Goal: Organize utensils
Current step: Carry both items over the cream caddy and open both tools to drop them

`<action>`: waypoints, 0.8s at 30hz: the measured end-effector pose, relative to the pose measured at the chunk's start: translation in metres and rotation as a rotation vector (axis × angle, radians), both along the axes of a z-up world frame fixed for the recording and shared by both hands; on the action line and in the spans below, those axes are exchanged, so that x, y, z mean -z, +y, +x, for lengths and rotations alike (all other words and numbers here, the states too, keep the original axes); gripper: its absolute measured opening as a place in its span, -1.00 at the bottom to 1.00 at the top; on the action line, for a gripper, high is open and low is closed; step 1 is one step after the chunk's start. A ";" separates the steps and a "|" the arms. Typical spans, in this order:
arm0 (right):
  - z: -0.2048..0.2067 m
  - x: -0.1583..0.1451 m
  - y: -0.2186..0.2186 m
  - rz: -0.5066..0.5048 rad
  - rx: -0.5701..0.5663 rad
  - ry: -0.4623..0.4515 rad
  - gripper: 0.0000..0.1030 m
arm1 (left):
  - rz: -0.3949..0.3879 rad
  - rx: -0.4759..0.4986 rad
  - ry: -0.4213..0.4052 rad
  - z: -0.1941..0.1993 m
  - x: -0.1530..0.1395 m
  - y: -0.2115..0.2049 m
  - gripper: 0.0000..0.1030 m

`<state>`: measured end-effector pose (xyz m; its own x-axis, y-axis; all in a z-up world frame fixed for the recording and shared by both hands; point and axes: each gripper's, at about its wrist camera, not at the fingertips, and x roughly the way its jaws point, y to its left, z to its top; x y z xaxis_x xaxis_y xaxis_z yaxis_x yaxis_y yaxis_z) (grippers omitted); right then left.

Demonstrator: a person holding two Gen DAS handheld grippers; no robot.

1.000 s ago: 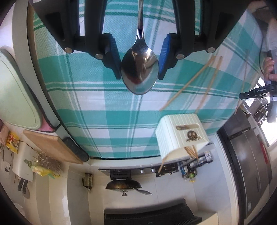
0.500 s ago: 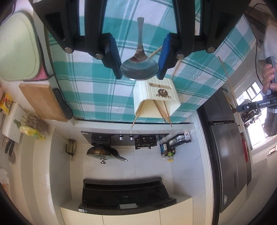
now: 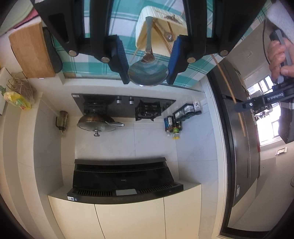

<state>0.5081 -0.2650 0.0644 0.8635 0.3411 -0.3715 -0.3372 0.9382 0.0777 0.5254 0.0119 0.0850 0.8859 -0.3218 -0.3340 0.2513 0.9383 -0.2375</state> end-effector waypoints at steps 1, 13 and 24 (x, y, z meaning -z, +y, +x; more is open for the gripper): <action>0.008 0.005 0.006 0.002 -0.006 -0.008 -0.20 | 0.011 -0.002 0.010 0.010 0.008 -0.005 -0.92; 0.094 0.128 0.046 -0.095 -0.041 0.333 -0.19 | 0.071 0.011 0.357 0.083 0.133 -0.026 -0.92; 0.063 0.116 0.023 -0.030 -0.001 0.319 -0.09 | 0.155 0.096 0.421 -0.001 0.141 -0.003 -0.10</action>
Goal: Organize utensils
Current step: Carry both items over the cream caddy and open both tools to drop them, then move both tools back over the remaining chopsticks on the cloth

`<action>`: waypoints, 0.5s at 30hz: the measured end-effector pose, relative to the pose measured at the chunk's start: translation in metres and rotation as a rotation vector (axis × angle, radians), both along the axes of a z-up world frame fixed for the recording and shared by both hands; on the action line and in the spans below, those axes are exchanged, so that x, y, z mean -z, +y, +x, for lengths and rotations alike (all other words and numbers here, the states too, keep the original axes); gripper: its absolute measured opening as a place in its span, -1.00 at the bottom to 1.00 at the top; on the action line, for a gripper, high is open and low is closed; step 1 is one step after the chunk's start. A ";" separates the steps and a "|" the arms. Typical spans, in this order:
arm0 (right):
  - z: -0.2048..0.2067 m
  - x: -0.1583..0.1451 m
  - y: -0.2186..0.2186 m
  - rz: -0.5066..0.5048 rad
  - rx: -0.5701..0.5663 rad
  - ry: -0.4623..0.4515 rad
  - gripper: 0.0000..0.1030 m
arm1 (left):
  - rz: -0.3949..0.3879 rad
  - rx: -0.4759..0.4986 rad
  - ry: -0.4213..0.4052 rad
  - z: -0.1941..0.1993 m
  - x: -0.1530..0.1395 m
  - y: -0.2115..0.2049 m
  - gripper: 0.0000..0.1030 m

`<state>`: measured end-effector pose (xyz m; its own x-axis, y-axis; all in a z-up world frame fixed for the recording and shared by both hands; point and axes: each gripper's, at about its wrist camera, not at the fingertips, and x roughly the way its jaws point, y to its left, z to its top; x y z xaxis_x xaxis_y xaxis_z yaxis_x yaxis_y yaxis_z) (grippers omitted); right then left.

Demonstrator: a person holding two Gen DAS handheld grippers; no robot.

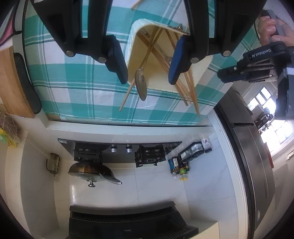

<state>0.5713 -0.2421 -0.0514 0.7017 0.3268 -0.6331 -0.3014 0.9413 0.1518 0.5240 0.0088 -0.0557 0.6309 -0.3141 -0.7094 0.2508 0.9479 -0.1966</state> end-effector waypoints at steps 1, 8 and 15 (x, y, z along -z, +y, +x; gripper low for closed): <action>-0.014 -0.007 -0.006 0.000 -0.007 -0.017 0.01 | 0.015 0.025 0.007 -0.020 0.005 0.004 0.18; -0.132 0.041 -0.041 -0.217 -0.053 -0.045 0.28 | 0.167 0.009 0.137 -0.146 0.109 0.015 0.32; -0.239 0.151 -0.085 -0.078 0.099 0.241 0.28 | 0.138 -0.198 0.097 -0.191 0.156 0.024 0.32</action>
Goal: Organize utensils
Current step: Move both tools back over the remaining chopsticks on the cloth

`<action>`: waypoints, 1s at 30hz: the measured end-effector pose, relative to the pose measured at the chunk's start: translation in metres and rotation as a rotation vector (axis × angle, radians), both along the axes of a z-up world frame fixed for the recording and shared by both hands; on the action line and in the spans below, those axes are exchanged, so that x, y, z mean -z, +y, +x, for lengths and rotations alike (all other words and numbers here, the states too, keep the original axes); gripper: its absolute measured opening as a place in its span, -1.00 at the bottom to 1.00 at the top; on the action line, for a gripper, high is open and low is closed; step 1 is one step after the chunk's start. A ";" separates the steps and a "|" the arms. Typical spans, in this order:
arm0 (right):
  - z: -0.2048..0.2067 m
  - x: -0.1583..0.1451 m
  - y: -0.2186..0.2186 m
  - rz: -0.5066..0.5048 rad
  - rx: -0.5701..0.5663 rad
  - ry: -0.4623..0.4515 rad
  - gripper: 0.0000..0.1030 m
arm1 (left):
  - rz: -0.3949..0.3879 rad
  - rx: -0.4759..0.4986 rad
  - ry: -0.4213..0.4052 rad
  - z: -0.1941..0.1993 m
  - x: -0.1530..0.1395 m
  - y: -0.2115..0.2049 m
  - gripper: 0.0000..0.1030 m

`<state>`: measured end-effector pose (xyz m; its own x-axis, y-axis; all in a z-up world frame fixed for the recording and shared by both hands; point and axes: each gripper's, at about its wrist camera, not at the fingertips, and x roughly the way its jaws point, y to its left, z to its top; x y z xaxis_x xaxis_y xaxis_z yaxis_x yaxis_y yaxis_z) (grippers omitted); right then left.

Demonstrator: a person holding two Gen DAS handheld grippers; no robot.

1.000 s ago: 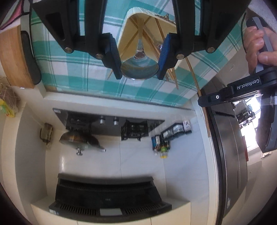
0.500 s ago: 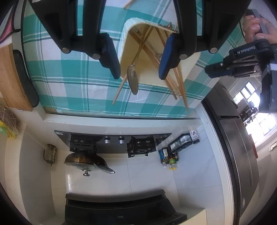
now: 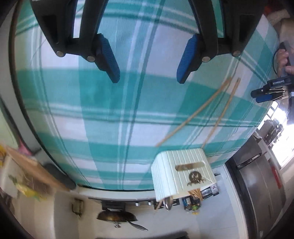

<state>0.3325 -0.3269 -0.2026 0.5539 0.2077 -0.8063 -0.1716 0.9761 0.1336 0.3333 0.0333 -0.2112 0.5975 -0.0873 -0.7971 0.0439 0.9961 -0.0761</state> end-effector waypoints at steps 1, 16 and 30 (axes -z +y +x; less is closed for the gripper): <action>-0.011 0.006 -0.002 0.003 0.022 -0.003 0.28 | 0.004 -0.010 -0.020 -0.003 0.000 0.000 0.33; -0.047 0.029 0.008 -0.076 0.045 -0.059 0.28 | 0.038 -0.032 -0.059 -0.004 0.005 -0.004 0.49; -0.047 0.031 0.013 -0.109 0.041 -0.059 0.31 | 0.010 -0.016 -0.050 -0.004 0.003 -0.004 0.57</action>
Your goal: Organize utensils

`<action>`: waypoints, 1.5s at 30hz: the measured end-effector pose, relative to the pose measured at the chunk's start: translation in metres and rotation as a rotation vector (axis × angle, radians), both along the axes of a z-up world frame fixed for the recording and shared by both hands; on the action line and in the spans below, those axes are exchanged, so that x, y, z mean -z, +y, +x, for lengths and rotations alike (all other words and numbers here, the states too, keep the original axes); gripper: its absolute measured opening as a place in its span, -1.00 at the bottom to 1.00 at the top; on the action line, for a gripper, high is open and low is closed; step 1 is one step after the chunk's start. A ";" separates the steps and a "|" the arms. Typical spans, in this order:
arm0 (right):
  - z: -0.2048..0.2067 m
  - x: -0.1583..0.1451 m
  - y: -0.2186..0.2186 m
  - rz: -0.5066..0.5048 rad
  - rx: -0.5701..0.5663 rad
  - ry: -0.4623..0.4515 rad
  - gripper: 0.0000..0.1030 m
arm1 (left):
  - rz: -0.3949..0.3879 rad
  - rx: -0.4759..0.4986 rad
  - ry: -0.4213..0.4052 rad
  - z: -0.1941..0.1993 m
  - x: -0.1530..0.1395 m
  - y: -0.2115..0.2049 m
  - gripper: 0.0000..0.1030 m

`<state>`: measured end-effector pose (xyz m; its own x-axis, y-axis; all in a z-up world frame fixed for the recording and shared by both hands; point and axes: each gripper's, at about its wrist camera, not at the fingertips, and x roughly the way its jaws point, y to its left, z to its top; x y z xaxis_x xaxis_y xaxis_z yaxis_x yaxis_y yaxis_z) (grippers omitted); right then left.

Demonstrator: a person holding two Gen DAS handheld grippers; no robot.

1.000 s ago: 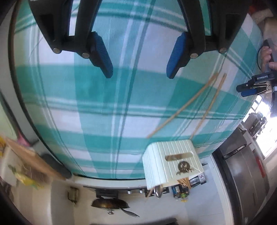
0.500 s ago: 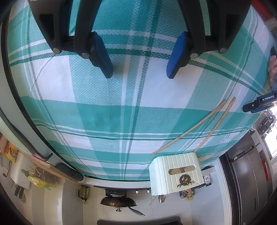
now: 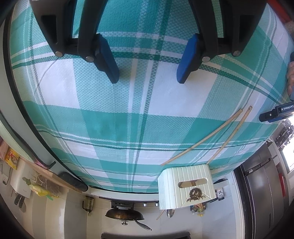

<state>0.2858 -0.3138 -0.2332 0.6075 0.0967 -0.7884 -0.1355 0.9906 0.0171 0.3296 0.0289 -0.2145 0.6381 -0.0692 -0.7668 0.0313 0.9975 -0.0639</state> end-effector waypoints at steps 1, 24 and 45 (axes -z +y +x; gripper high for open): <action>0.000 0.000 0.000 0.001 0.000 0.000 0.31 | -0.013 0.007 0.004 0.000 -0.003 -0.001 0.57; 0.000 0.001 0.002 -0.010 -0.003 0.000 0.33 | 0.069 0.067 0.064 0.076 -0.002 -0.077 -0.38; 0.107 -0.007 0.143 0.000 -0.145 0.136 -0.19 | 0.009 0.004 0.082 0.006 -0.003 -0.043 -0.89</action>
